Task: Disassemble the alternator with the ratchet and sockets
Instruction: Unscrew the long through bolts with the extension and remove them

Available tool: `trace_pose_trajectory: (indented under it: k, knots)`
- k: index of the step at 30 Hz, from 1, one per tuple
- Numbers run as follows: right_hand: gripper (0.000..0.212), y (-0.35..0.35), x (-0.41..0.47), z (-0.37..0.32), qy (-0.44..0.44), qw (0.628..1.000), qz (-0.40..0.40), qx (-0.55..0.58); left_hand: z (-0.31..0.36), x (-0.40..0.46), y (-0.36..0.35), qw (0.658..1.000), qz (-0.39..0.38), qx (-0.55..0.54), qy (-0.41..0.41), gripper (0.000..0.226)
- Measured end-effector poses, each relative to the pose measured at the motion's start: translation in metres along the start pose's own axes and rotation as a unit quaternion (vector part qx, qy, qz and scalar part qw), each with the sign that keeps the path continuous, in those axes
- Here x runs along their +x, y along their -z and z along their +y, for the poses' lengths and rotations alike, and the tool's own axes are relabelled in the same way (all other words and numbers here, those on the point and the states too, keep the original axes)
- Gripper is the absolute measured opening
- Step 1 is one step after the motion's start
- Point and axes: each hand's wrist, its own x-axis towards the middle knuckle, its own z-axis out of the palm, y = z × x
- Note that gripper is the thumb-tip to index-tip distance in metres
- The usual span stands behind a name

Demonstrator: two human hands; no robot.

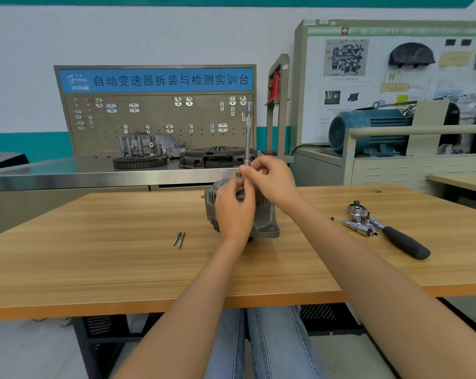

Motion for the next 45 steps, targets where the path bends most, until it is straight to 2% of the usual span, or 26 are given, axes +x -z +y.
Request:
trace_pose_trajectory:
  k: [7, 10, 13, 15, 18, 22, 28, 34, 37, 40, 45]
  knots:
    - [0.026, 0.011, 0.002, -0.003, 0.015, 0.996, -0.082, 0.025, -0.001, 0.001, 0.002, 1.000, -0.013, 0.010, -0.012, 0.018]
    - [0.031, 0.008, 0.003, -0.001, 0.002, 0.997, -0.077, 0.010, -0.001, 0.002, 0.001, 1.000, -0.006, 0.011, 0.005, 0.015]
    - [0.036, 0.007, 0.004, -0.001, -0.041, 0.994, -0.055, 0.080, 0.001, 0.003, 0.000, 1.000, -0.007, 0.014, 0.014, 0.010]
    - [0.030, 0.006, 0.004, 0.000, -0.057, 0.991, -0.034, 0.112, 0.002, 0.003, 0.000, 1.000, -0.006, 0.016, 0.015, 0.010]
    - [0.017, 0.003, 0.004, 0.001, -0.045, 0.995, -0.020, 0.090, 0.002, 0.002, 0.000, 1.000, -0.003, 0.013, 0.010, 0.012]
    - [0.011, 0.006, 0.003, 0.001, -0.015, 0.997, -0.036, 0.061, 0.002, 0.001, 0.001, 1.000, -0.007, 0.004, 0.006, 0.016]
    - [0.028, 0.008, 0.004, 0.001, 0.014, 0.996, -0.077, 0.039, 0.001, 0.001, 0.002, 1.000, -0.011, 0.012, -0.005, 0.020]
    - [0.034, 0.005, 0.005, 0.001, -0.032, 0.995, -0.064, 0.067, 0.001, 0.004, 0.000, 1.000, 0.000, 0.000, 0.023, 0.013]
    - [0.031, 0.002, 0.007, 0.003, -0.063, 0.995, -0.022, 0.077, 0.000, 0.004, -0.002, 0.999, 0.001, 0.003, 0.038, 0.012]
    - [0.018, -0.001, 0.007, 0.004, -0.052, 0.997, 0.004, 0.060, 0.001, 0.004, -0.001, 0.999, 0.004, 0.003, 0.039, 0.011]
    - [0.017, 0.006, 0.004, 0.002, -0.021, 0.997, -0.043, 0.065, 0.000, 0.002, 0.001, 1.000, -0.004, -0.003, 0.019, 0.010]
